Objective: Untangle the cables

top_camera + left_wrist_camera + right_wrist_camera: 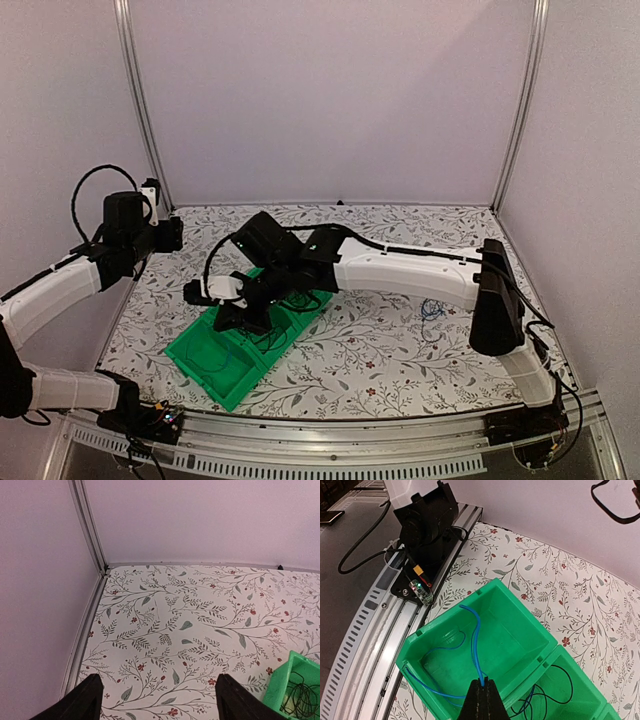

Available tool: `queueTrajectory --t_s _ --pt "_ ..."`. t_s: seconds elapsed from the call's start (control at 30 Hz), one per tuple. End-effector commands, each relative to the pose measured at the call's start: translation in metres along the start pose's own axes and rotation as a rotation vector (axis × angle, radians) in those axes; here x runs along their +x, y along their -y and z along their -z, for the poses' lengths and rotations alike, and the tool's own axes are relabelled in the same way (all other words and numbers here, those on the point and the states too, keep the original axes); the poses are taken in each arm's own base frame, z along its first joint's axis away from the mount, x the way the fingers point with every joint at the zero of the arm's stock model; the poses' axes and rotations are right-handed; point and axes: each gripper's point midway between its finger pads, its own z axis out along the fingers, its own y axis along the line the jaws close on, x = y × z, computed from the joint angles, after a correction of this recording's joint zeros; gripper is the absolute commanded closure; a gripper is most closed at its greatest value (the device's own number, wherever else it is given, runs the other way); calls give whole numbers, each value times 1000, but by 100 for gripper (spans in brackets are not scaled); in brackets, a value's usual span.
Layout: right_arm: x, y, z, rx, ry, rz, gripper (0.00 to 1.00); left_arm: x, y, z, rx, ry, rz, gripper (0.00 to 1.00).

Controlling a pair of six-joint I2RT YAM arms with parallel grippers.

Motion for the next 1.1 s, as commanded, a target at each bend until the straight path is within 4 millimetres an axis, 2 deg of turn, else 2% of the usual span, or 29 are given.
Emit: queueTrajectory --t_s 0.0,0.2,0.47,0.57,0.63,0.77,0.87,0.9,0.93,1.0,1.07 --pt "0 0 -21 33 -25 -38 100 -13 0 5 13 32 18 21" --pt "19 4 -51 103 -79 -28 100 -13 -1 5 12 32 21 21" --pt "28 12 -61 151 -103 -36 98 -14 0 6 19 35 23 21" --pt "28 13 -59 162 -113 -36 83 -15 1 7 23 37 26 21" --pt "26 11 -54 159 -120 -38 76 -16 0 7 20 40 25 21" --pt "19 7 -25 174 -157 -19 67 -17 -1 9 16 45 28 21" --pt "27 1 -4 187 -204 20 60 -18 -1 9 15 50 31 21" --pt "22 0 10 202 -203 31 59 -18 -1 9 17 51 34 22" --pt "26 -1 18 206 -216 38 58 -18 0 10 21 54 36 22" --pt "25 0 46 233 -218 38 57 -21 9 14 62 63 33 23" --pt "40 5 71 256 -242 10 56 -28 29 22 150 90 17 24"
